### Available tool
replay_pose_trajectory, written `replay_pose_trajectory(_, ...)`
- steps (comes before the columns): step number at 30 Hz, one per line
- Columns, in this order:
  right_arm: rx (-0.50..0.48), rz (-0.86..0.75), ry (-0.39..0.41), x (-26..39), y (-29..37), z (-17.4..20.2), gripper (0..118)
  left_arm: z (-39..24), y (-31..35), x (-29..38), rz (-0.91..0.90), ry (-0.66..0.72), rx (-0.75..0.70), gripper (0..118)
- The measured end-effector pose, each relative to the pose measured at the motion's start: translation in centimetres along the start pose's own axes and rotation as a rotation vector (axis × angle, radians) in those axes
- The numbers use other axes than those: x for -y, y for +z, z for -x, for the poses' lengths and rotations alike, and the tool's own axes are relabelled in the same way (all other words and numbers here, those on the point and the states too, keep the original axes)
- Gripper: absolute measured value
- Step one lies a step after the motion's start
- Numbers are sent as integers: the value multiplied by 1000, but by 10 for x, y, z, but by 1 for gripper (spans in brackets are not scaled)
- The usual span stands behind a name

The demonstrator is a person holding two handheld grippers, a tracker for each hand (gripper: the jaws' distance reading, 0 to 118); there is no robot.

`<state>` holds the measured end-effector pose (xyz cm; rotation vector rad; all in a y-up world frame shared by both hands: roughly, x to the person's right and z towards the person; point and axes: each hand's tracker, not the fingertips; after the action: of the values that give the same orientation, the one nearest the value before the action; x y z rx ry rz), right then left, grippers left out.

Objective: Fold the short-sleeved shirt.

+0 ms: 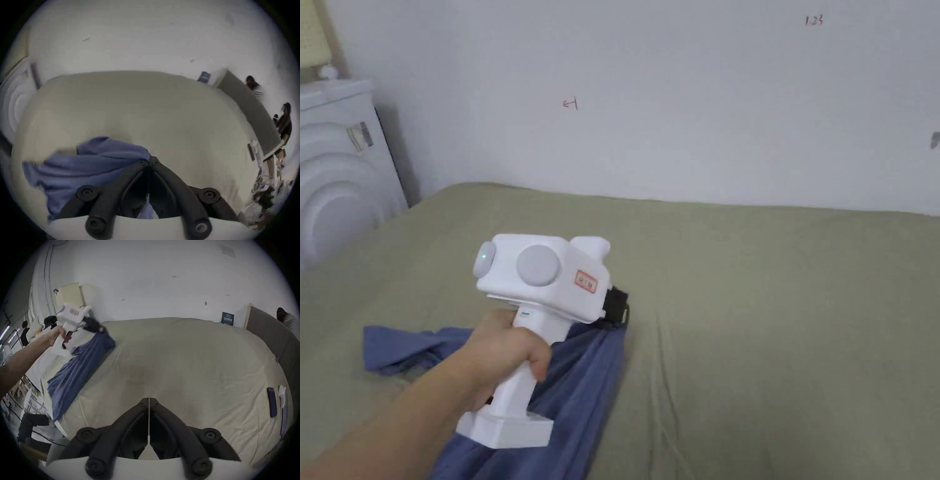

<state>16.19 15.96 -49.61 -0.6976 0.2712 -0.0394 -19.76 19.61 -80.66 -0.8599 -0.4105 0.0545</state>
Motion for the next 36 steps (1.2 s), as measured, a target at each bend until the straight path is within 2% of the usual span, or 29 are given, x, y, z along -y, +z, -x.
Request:
replay_pose_trajectory(3, 31, -12, 6, 2, 15, -4, 3, -76, -24, -39, -19, -79, 131, 0)
replay_pose_trajectory(7, 50, -9, -13, 10, 29, -9, 3, -185, -54, -53, 14, -277, 361, 0)
replay_pose_trajectory(10, 55, -3, -28, 18, 40, -11, 3, -258, -74, -40, 47, -410, 477, 0)
replay_pose_trajectory(13, 65, -5, -25, 28, 54, -11, 3, -311, -96, -14, 122, -466, 613, 0)
replay_pose_trajectory(15, 69, 4, -33, 33, 60, -12, 3, -337, -111, 8, 179, -518, 635, 0)
replay_pose_trajectory(18, 76, 12, -40, 39, 66, -15, 3, -350, -135, 32, 239, -554, 528, 0)
replay_pose_trajectory(20, 79, 15, -43, 40, 68, -16, 3, -345, -144, 38, 238, -491, 515, 3)
replay_pose_trajectory(21, 76, 9, -51, 39, 70, -17, 3, -341, -147, 38, 238, -451, 509, 21)
replay_pose_trajectory(23, 67, 5, -62, 38, 72, -17, 4, -331, -143, 31, 274, -352, 454, 87)
replay_pose_trajectory(24, 61, 4, -69, 36, 72, -17, 4, -325, -135, 27, 303, -334, 441, 104)
replay_pose_trajectory(28, 50, -40, -28, 22, 77, -17, 4, -275, -40, 10, 68, -332, 368, 103)
replay_pose_trajectory(31, 81, -93, -24, 5, 81, -21, 4, -218, 39, 27, -67, -199, 250, 105)
replay_pose_trajectory(32, 86, -109, -21, -2, 81, -23, 4, -200, 63, 40, -91, -134, 196, 105)
replay_pose_trajectory(36, 216, -201, 8, -21, 82, -24, 4, -153, 144, 108, -269, 38, -108, 104)
